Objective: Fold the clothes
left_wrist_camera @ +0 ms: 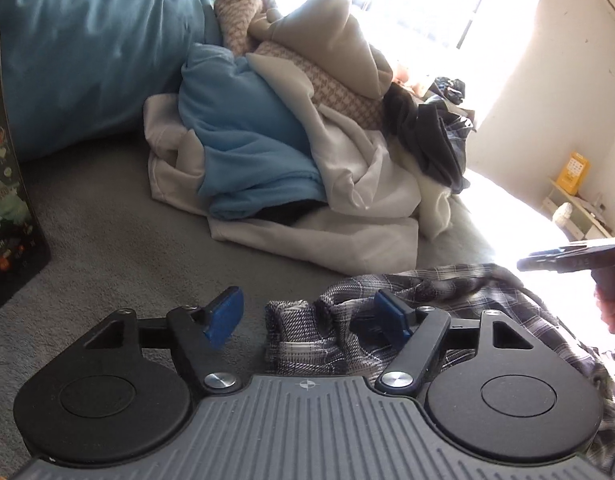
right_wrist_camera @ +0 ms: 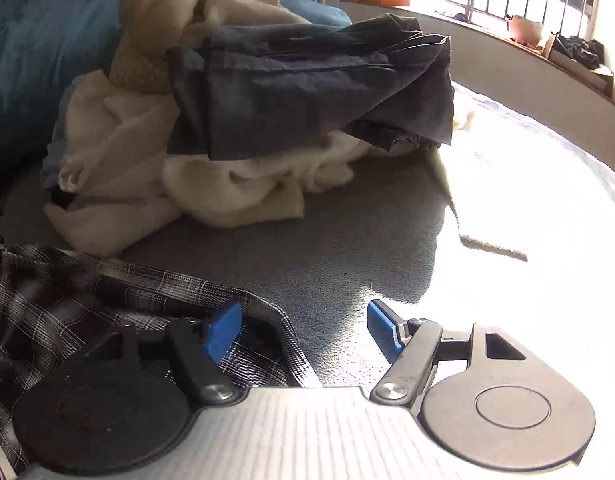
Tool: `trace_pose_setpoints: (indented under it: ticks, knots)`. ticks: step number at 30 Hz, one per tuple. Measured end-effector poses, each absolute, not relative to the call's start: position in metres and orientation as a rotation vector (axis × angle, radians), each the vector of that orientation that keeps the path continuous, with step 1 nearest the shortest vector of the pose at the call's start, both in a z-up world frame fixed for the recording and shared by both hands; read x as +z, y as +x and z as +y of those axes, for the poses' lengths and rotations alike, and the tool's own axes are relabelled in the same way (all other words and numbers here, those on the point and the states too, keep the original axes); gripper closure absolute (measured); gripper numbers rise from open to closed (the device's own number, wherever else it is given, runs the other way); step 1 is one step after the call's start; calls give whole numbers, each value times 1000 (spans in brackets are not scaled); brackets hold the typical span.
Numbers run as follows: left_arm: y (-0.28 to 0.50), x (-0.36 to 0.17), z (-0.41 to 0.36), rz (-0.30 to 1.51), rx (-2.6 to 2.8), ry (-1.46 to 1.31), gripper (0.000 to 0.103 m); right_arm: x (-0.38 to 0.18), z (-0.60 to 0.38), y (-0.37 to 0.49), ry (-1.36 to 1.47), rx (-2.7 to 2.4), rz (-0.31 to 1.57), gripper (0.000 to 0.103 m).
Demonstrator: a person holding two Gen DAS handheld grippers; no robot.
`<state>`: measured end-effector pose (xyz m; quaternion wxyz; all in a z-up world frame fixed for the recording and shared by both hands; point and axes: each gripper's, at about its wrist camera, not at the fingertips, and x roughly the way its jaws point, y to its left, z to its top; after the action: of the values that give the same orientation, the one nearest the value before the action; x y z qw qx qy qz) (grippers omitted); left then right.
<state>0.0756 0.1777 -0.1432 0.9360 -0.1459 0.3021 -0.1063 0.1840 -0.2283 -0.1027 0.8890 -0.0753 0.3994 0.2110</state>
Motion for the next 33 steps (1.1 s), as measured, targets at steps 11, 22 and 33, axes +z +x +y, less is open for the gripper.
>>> trace_pose_setpoints:
  ticks: [11,22,33]
  knots:
    - [71,-108,109,563,-397,-150,31,-42,-451,73,188,-143,816,36]
    - [105,-144,24,695,-552,-45,35,-116,-572,22,287,-347,947,42]
    - [109,-167,22,723,-505,-17,35,-158,-487,30,-225,-253,1071,92]
